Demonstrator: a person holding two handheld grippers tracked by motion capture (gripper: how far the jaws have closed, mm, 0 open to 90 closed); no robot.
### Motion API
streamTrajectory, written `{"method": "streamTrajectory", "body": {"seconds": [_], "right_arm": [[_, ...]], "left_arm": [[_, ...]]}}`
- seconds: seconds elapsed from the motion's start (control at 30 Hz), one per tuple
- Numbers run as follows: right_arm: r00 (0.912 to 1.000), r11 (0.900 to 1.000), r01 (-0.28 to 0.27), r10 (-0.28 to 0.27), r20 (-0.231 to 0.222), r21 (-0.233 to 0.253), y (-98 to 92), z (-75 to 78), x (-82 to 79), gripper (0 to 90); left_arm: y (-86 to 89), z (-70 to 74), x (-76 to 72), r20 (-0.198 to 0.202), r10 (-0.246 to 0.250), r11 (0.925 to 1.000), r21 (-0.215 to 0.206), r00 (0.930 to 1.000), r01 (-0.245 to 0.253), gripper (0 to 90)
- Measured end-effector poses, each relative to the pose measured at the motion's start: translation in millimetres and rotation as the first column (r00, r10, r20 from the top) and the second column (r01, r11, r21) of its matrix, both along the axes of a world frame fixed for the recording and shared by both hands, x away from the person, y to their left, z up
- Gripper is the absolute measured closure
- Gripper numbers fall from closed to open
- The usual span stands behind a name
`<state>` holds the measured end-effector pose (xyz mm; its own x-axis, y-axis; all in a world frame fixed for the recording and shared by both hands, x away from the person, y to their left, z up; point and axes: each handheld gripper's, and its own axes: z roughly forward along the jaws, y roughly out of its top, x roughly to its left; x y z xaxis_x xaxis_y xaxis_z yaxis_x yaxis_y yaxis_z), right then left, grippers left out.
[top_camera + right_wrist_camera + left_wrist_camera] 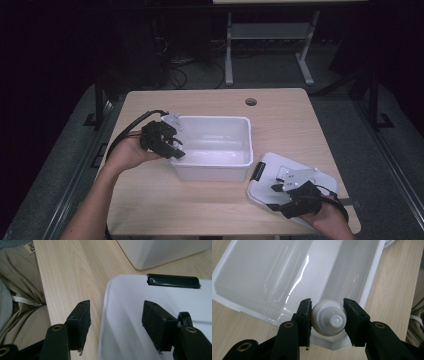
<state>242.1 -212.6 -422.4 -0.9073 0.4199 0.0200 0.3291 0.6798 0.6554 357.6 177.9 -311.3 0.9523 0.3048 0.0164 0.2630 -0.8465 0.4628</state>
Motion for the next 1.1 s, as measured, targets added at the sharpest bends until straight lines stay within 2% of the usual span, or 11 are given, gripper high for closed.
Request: {"method": "streamTrajectory", "body": {"seconds": [0.3,0.37,0.77,0.83,1.1], "right_arm": [[1.0,1.0,0.003,-0.003,-0.001,0.0,-1.2,-0.4,-0.6,39.3],[1.0,1.0,0.002,-0.002,-0.001,0.0,-1.3,-0.6,-0.7,39.3],[1.0,1.0,0.006,-0.006,-0.005,0.001,-1.8,-1.5,-1.8,39.2],[0.9999,1.0,0.01,-0.01,-0.011,-0.001,-1.3,-1.3,-2.4,39.2],[0.9999,1.0,0.007,-0.007,-0.008,-0.003,-1.4,-1.3,-2.6,39.2]], "left_arm": [[-3.5,-11.7,3.5,-0.012,0.002,1.0,0.007,0.9999,-0.002,59.6],[-5.3,-15.0,3.7,-0.011,0.01,0.9997,0.021,0.9999,-0.01,59.6],[-6.9,-27.1,5.6,-0.028,0.008,1.0,0.004,0.9996,-0.008,59.5],[-7.1,-29.2,6.1,-0.022,0.011,0.9997,0.022,0.9997,-0.01,59.5],[-8.8,-30.7,7.4,-0.015,0.013,0.9996,0.026,0.9998,-0.013,59.5]]}}
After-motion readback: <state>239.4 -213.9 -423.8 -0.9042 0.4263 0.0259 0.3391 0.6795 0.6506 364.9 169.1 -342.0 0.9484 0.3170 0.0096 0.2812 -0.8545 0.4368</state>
